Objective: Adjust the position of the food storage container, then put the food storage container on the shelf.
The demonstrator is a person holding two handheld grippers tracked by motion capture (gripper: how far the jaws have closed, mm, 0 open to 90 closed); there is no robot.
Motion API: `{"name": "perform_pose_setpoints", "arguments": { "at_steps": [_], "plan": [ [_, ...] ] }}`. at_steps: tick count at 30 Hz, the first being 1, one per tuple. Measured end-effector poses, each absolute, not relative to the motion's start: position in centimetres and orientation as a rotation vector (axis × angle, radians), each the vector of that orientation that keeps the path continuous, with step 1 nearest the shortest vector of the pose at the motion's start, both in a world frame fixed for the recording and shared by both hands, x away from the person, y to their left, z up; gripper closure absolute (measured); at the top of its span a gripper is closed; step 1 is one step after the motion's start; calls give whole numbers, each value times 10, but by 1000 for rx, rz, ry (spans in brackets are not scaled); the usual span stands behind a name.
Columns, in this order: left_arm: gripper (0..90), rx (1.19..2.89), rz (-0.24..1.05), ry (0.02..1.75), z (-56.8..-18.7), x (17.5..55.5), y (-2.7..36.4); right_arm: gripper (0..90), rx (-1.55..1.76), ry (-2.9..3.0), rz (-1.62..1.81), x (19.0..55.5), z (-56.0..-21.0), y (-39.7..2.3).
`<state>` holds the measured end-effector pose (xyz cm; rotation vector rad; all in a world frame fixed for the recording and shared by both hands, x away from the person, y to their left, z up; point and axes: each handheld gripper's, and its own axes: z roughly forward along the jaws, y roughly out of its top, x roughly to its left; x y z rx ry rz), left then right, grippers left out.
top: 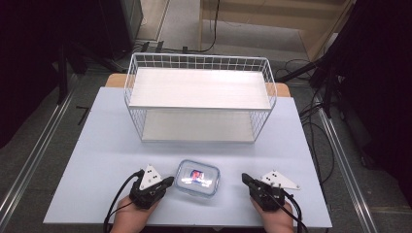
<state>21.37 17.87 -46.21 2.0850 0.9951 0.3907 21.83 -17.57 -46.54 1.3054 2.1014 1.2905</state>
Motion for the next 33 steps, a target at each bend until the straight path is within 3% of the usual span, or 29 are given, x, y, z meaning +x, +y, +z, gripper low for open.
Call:
{"name": "perform_pose_setpoints", "arguments": {
  "at_steps": [12,18,21,22,23,27,31,33],
  "plan": [
    [900,2117,350,949,-467,201,160,900,1310,2123,1287,223,-468,-173],
    [787,2055,370,1018,-462,210,180,884,1309,2123,1298,225,-467,-172],
    [596,2003,424,1080,-457,216,199,783,1308,2111,1316,226,-463,-171],
    [560,2003,424,1080,-457,216,199,783,1308,2111,1316,226,-463,-171],
    [560,1980,426,1087,-456,217,203,739,1308,2110,1322,227,-461,-171],
    [406,1939,444,1106,-448,221,214,544,1322,2086,1366,230,-459,-170],
    [188,1904,431,1118,-443,221,218,386,1303,2075,1348,229,-456,-168],
    [159,1885,410,1120,-441,220,219,327,1319,2069,1378,230,-455,-169]
  ]
}}
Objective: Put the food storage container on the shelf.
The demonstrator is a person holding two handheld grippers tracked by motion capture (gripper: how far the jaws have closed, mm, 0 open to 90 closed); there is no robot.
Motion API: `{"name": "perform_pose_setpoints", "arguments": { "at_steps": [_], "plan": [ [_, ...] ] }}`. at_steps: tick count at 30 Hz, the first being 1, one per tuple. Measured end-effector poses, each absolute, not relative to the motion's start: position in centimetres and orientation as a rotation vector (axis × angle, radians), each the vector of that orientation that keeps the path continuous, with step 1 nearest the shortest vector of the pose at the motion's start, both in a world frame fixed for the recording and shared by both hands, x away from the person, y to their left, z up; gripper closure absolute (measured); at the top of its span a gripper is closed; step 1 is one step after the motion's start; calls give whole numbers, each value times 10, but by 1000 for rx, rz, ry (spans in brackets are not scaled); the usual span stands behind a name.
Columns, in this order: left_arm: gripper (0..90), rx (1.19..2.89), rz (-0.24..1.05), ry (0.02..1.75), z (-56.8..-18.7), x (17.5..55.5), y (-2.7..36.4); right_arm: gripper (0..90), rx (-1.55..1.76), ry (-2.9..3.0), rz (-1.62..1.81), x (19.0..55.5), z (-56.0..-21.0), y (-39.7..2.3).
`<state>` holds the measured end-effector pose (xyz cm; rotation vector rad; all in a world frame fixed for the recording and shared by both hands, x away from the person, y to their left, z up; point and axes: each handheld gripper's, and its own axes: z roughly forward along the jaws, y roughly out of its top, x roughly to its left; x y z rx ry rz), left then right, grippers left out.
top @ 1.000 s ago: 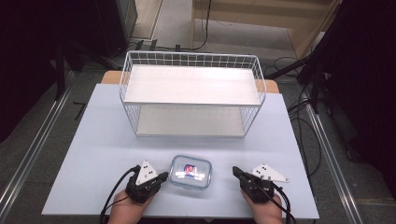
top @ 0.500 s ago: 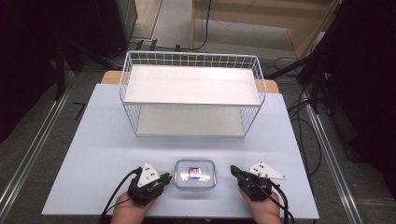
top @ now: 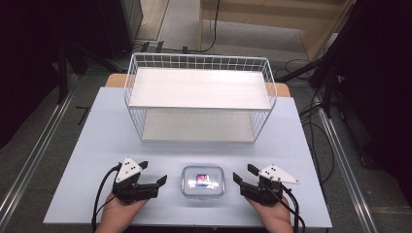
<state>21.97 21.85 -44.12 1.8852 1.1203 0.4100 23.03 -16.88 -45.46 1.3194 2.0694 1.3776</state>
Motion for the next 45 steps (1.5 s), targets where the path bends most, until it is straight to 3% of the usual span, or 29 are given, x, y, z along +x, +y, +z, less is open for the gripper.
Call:
{"name": "perform_pose_setpoints", "arguments": {
  "at_steps": [13,29,39,45],
  "plan": [
    [156,1855,253,1100,-445,220,199,277,1295,2158,1517,227,-448,-143],
    [168,1868,10,1070,-463,223,166,217,1415,2301,1505,228,-468,-126],
    [188,1841,-96,1079,-467,229,166,228,1496,2325,1566,228,-474,-127],
    [224,1830,-163,1066,-470,231,165,284,1540,2323,1613,229,-476,-130]
  ]
}}
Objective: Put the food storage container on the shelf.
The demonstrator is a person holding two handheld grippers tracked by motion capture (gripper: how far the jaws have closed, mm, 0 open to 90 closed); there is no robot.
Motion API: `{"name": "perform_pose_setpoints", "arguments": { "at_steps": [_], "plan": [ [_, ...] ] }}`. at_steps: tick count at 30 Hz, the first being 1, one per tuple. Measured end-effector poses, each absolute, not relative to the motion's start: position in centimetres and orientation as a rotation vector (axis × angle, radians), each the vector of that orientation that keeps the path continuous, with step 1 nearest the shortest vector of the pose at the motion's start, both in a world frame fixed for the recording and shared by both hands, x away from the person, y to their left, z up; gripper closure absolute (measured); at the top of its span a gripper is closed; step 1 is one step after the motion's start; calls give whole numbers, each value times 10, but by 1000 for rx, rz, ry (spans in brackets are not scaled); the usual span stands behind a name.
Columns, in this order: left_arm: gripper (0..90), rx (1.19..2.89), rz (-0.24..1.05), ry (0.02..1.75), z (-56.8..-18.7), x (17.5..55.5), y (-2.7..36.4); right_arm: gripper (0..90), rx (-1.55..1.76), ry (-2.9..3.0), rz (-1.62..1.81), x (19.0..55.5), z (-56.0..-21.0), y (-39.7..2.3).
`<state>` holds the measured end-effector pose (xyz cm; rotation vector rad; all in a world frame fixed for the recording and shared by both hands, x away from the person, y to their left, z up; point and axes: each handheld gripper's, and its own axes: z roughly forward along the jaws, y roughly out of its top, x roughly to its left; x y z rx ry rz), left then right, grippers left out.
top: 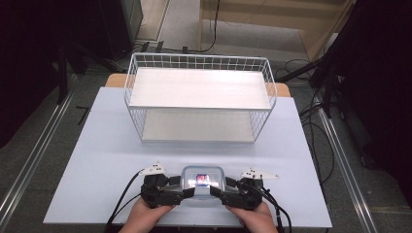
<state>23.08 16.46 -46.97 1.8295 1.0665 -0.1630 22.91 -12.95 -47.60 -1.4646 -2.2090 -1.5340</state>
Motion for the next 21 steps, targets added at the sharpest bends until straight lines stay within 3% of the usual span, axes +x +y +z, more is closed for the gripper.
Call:
{"name": "perform_pose_setpoints", "arguments": {
  "at_steps": [9,11,18,21],
  "plan": [
    [236,1820,-208,1066,-472,232,167,312,-1483,-2101,-1512,233,-480,-135],
    [295,1818,-202,1070,-471,232,168,319,-1480,-2076,-1497,234,-481,-135],
    [343,1813,-194,1068,-469,231,171,330,-1467,-2092,-1495,232,-480,-135],
    [379,1825,-169,1049,-467,228,171,406,-1488,-2031,-1503,232,-479,-141]
  ]
}}
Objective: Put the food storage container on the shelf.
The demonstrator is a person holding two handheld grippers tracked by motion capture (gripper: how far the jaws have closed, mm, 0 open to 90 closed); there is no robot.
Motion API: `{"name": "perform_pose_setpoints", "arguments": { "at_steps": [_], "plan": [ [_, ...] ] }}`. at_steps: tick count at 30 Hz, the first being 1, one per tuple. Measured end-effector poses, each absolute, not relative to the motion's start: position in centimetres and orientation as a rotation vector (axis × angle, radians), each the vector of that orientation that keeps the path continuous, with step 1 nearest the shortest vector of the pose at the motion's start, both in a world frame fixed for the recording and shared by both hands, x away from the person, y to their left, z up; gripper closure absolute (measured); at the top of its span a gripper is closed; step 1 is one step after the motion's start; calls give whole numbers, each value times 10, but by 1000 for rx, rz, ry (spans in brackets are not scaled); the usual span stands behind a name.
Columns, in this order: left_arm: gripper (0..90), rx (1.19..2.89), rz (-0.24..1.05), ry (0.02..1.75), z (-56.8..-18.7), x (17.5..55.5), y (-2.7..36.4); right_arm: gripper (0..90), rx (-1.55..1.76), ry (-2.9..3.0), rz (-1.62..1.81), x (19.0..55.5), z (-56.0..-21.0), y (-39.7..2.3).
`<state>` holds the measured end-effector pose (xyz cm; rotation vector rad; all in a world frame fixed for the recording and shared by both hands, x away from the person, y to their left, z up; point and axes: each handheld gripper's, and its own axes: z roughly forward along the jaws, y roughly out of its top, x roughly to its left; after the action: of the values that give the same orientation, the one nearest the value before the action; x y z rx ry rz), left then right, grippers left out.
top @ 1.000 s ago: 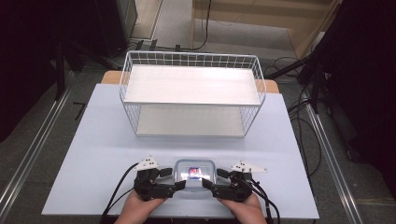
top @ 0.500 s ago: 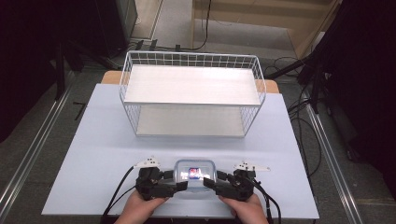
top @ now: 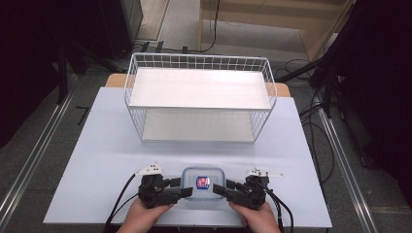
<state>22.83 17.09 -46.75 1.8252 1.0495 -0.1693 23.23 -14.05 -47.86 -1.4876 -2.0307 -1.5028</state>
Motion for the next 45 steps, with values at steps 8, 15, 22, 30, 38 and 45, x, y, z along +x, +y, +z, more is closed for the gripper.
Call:
{"name": "perform_pose_setpoints", "arguments": {
  "at_steps": [8,15,22,30,38,45],
  "plan": [
    [425,1802,-184,1052,-466,228,174,444,-1496,-2009,-1507,231,-478,-143],
    [460,1798,-173,1046,-465,226,174,448,-1486,-2054,-1504,228,-475,-142],
    [475,1827,-144,1031,-462,225,174,451,-1470,-2100,-1501,225,-472,-140],
    [527,1820,-93,1020,-458,221,174,493,-1465,-2104,-1538,225,-468,-142],
    [529,1838,-31,1010,-455,219,172,495,-1451,-2167,-1552,223,-465,-139],
    [527,1843,13,988,-453,219,171,494,-1431,-2241,-1589,222,-461,-136]
  ]
}}
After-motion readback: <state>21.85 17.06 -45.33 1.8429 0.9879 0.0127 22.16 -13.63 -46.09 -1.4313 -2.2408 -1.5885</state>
